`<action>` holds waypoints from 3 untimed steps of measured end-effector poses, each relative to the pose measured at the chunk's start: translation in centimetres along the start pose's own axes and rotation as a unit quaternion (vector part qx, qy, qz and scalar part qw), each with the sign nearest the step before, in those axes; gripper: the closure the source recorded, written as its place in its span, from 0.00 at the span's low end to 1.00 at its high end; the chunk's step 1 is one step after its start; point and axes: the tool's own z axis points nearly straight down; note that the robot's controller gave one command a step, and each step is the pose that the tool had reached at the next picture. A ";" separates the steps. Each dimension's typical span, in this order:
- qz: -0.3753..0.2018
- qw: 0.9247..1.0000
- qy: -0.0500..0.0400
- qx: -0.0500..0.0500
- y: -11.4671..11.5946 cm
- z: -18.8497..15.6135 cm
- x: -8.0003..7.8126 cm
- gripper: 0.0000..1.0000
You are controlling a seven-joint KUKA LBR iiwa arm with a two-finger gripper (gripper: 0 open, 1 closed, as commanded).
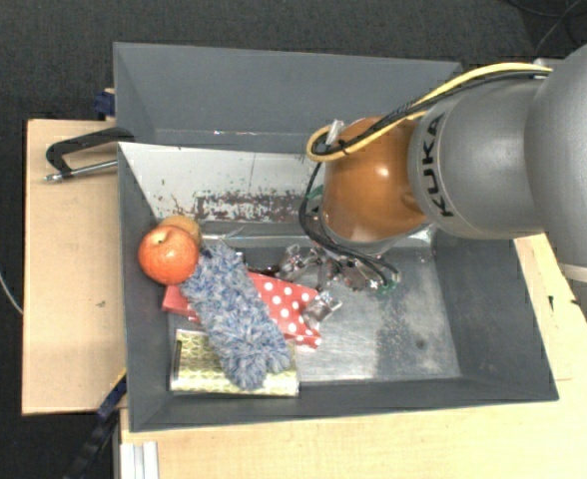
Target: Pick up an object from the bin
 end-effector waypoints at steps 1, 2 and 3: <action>0.000 1.000 -0.011 0.002 0.1 -0.2 -0.5 0.00; 0.000 1.000 -0.001 0.000 0.0 0.0 0.0 1.00; 0.000 1.000 -0.011 0.002 0.1 -0.2 -0.5 0.00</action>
Offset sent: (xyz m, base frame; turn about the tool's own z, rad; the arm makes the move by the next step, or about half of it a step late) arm 0.0000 0.0000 0.0000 0.0000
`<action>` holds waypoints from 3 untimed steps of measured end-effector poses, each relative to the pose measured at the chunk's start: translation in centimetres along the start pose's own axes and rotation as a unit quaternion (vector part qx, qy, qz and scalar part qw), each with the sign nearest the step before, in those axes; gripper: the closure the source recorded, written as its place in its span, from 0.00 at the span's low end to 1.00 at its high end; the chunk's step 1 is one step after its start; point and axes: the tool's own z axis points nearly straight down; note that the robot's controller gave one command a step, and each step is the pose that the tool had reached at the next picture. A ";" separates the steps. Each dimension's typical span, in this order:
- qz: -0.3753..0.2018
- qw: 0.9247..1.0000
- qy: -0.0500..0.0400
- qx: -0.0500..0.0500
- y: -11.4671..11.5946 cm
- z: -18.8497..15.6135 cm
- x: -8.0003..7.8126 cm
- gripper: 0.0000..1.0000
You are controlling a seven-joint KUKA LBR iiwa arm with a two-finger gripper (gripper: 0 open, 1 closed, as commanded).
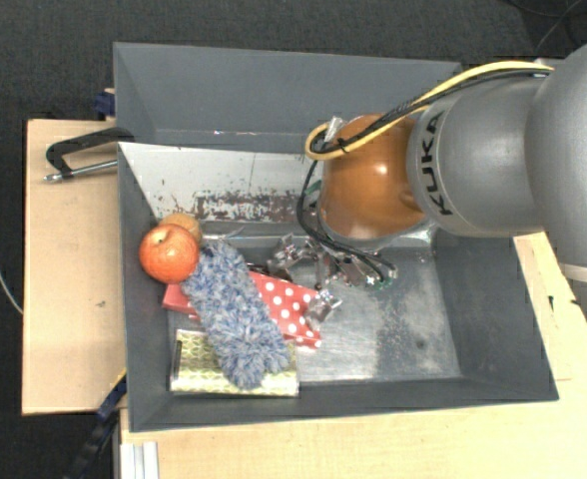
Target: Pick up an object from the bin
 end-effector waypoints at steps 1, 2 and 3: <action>0.000 1.000 0.000 0.000 0.0 0.0 0.0 0.00; -0.162 0.987 0.002 0.001 1.9 0.0 -0.2 1.00; -0.163 0.987 -0.002 0.000 2.1 -0.1 -0.4 0.00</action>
Offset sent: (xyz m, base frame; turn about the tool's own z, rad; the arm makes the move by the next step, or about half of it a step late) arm -0.0159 0.0174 -0.0110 -0.3326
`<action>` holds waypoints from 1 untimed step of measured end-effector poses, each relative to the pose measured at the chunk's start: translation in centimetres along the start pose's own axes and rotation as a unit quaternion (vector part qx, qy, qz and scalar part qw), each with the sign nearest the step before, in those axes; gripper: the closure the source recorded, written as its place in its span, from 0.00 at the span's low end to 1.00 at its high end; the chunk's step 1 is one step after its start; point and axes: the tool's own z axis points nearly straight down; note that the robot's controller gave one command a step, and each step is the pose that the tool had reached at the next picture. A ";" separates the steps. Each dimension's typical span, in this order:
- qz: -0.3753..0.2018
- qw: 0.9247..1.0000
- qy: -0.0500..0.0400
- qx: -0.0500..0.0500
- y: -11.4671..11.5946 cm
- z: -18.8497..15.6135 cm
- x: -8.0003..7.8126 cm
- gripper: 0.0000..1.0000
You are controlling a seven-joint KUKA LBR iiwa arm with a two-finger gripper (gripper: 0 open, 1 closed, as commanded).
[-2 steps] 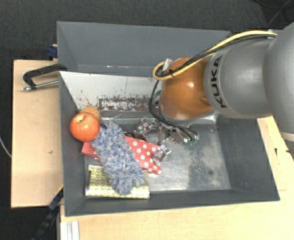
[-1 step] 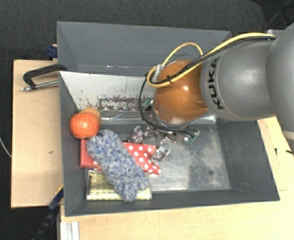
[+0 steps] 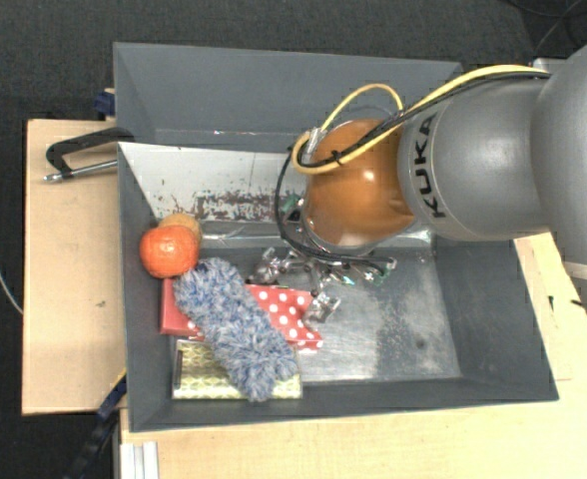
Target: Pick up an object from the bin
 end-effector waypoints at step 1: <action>0.000 1.000 0.006 -0.001 -0.1 0.1 0.4 1.00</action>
Offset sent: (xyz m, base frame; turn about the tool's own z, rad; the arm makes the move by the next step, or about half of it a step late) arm 0.0000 0.0000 0.0000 0.0000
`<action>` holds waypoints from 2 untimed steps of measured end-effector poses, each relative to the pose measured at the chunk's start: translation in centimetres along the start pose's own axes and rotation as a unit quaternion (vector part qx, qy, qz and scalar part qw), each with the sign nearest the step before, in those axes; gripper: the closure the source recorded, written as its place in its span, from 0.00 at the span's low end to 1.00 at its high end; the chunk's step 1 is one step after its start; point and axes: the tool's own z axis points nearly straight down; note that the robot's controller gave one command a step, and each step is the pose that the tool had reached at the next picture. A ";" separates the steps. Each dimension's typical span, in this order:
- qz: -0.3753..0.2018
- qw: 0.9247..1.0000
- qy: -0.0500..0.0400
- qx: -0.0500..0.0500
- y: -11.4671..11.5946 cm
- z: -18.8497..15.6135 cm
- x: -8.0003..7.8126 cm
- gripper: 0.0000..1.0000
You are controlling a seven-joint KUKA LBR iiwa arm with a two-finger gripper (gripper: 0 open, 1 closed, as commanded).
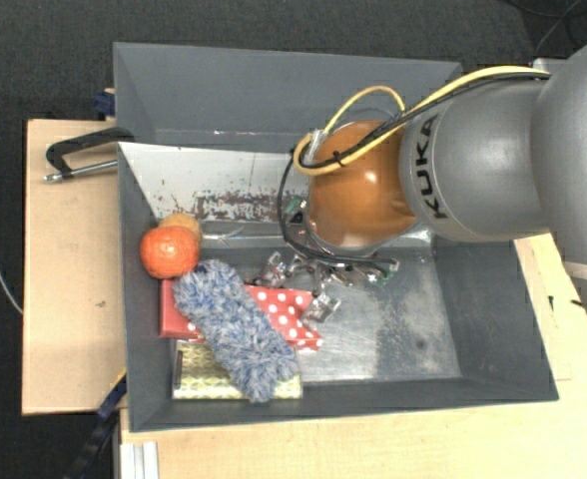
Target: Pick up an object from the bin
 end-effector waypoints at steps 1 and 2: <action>0.000 1.000 0.000 0.000 0.0 0.0 0.0 1.00; -0.008 1.000 0.004 0.004 0.9 0.1 -2.2 0.00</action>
Offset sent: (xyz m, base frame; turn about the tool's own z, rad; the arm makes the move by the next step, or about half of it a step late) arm -0.0012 0.0288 -0.0102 -0.0158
